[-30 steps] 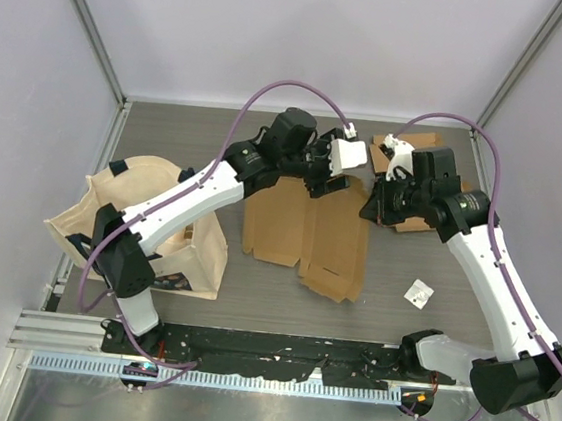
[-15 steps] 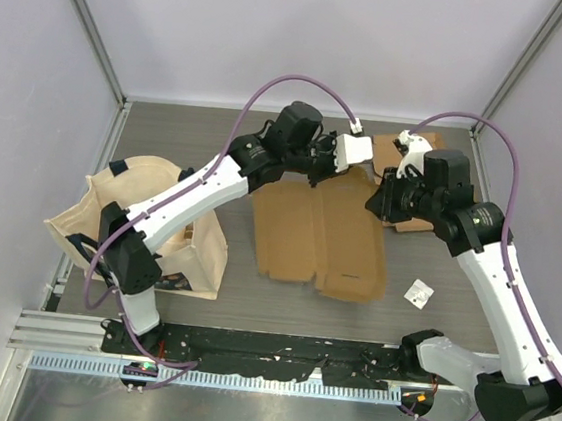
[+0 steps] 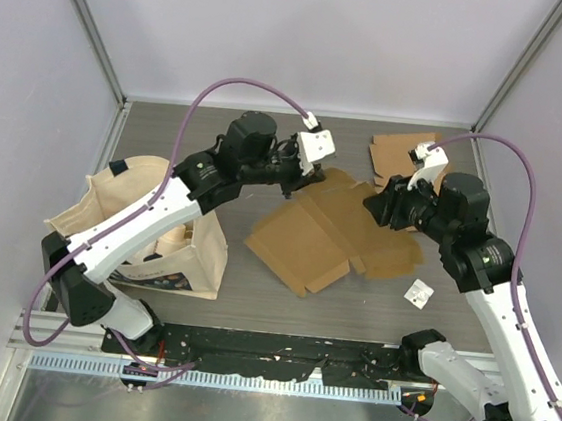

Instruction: Fold the paper box

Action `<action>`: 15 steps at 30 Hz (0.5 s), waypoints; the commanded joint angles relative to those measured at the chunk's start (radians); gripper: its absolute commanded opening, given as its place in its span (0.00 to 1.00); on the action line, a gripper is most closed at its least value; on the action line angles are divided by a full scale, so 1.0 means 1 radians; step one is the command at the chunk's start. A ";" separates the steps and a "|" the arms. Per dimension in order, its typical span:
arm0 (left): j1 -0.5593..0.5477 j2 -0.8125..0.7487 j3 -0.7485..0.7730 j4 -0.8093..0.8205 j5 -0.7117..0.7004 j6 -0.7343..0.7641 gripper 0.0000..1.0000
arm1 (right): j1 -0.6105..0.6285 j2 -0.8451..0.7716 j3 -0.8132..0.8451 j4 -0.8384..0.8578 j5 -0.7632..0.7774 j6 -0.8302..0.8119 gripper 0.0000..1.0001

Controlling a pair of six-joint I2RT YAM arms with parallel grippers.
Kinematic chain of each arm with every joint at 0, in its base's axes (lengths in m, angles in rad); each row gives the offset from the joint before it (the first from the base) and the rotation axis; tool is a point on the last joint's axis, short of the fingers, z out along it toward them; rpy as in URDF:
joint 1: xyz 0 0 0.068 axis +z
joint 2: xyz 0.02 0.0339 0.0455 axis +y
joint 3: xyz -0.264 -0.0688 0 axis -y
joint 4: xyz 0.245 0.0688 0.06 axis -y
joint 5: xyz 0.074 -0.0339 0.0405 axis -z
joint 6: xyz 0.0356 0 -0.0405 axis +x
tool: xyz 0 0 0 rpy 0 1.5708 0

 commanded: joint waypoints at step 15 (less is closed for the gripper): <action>0.270 -0.246 -0.338 0.325 0.481 -0.391 0.00 | -0.014 0.259 0.130 0.004 -0.626 -0.308 0.29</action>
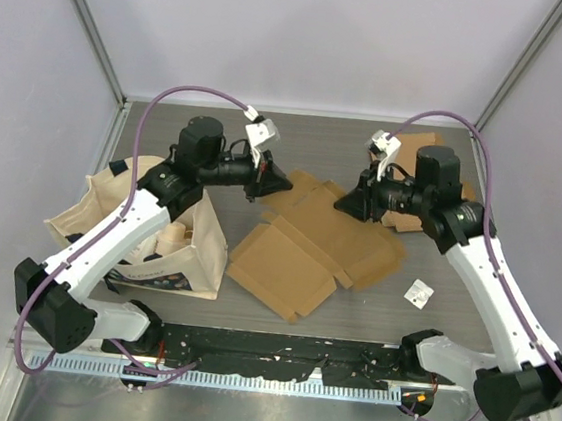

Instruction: Fold the paper box

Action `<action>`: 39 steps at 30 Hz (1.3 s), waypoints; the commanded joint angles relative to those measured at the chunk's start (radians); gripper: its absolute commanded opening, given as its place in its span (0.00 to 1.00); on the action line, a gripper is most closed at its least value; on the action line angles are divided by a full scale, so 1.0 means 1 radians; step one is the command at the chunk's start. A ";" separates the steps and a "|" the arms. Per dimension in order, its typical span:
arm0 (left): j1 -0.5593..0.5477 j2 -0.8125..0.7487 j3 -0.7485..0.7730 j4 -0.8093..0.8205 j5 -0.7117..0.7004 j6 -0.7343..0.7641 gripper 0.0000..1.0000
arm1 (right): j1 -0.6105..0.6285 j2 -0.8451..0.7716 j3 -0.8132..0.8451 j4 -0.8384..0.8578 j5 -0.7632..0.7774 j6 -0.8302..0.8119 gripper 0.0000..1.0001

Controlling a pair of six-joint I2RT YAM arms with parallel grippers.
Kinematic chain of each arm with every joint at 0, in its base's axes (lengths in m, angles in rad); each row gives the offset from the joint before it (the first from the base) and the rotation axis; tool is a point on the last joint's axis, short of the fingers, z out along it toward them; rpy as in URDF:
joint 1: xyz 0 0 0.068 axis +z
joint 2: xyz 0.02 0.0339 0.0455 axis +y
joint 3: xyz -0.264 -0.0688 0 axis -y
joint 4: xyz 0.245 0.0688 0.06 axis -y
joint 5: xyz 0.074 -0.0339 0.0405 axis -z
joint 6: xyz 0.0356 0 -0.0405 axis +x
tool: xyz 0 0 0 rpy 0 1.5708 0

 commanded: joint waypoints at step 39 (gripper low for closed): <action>0.013 0.114 0.389 -0.158 -0.323 -0.592 0.25 | -0.032 0.259 0.202 0.054 -0.111 0.074 0.01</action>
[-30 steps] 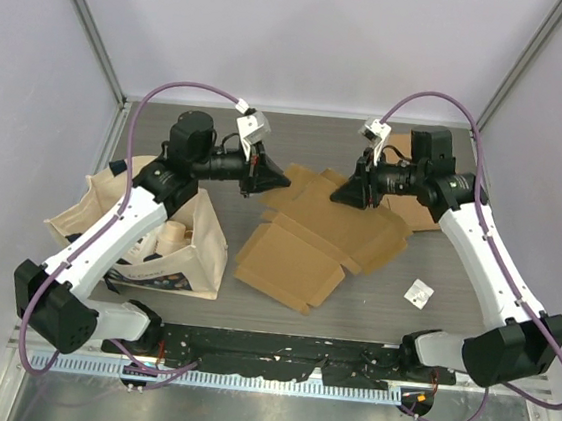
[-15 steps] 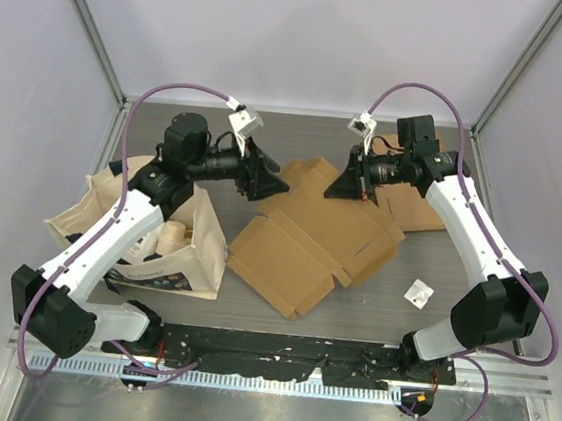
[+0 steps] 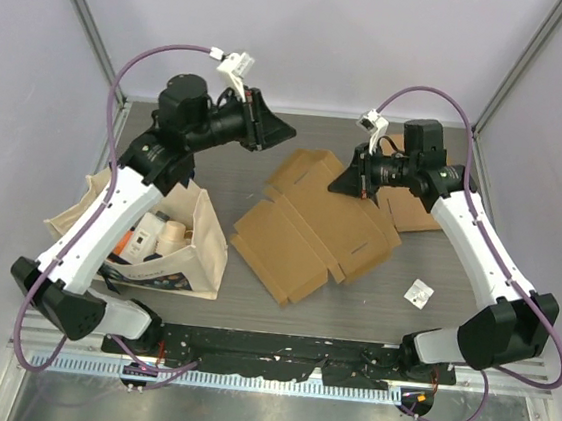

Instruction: Fold the paper box

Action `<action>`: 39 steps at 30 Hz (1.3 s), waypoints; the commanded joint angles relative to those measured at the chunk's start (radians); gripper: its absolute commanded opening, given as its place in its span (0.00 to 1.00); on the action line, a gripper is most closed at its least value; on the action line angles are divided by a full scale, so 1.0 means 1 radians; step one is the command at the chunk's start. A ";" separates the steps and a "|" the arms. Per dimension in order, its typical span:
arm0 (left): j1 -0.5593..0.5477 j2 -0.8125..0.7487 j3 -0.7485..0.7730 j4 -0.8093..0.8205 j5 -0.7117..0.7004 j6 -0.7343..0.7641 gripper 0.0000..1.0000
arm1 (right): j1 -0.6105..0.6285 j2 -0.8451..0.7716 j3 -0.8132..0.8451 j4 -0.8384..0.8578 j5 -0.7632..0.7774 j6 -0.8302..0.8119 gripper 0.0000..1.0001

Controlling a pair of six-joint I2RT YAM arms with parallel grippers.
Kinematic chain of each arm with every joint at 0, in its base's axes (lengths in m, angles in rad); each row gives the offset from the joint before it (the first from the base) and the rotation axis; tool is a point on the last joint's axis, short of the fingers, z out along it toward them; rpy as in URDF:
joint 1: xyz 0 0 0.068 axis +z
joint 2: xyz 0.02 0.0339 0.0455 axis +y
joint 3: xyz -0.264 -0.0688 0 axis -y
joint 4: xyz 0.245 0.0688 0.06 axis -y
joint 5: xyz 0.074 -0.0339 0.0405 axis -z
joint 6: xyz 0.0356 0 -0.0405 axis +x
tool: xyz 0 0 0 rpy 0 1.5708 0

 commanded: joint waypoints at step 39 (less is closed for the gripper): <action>-0.024 -0.211 -0.243 -0.223 -0.404 0.094 0.46 | 0.056 -0.124 -0.017 0.158 0.052 0.108 0.01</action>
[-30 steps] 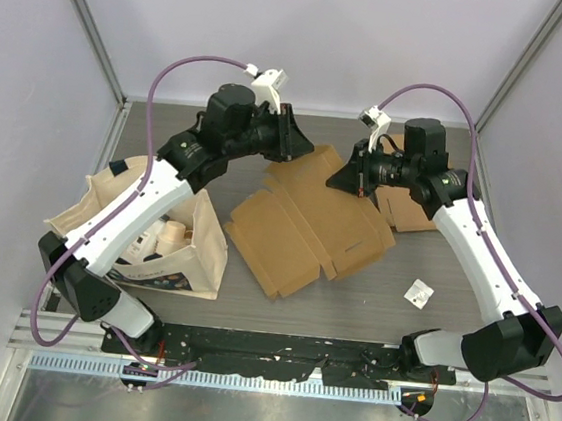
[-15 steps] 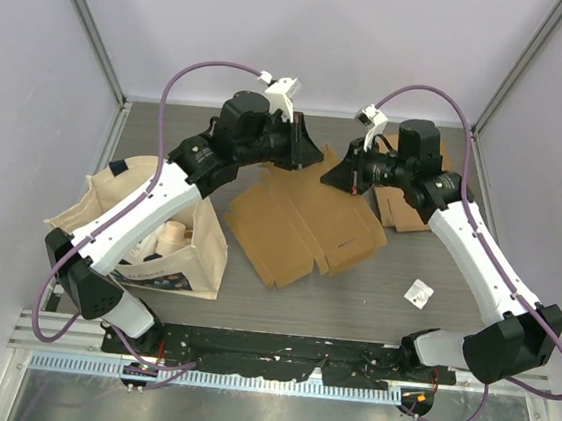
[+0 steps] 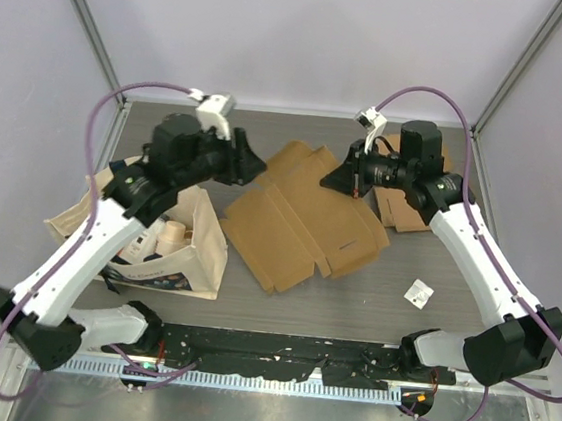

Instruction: Fold the paper box

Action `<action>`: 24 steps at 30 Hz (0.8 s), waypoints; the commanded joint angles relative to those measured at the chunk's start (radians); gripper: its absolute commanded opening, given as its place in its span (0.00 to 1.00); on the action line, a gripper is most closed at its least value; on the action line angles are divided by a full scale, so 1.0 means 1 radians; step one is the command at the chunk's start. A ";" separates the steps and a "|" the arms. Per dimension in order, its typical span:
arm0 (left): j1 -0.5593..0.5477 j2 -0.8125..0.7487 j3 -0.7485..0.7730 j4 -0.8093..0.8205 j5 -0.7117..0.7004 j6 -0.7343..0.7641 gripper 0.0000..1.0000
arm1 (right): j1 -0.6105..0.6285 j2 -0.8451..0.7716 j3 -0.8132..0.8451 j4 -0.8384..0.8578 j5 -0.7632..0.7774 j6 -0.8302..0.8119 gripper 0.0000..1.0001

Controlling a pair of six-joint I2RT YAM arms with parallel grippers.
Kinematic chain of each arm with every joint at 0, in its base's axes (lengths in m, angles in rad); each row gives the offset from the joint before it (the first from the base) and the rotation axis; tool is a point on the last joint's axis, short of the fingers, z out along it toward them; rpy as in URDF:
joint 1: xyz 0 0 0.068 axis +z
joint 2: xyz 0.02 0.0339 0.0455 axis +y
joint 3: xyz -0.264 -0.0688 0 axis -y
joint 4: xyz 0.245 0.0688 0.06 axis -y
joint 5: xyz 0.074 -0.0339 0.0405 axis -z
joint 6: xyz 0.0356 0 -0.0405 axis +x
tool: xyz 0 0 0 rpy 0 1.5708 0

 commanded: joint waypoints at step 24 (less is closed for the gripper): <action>0.150 0.089 -0.103 0.119 0.099 -0.220 0.15 | -0.086 -0.060 0.055 -0.023 -0.119 -0.018 0.01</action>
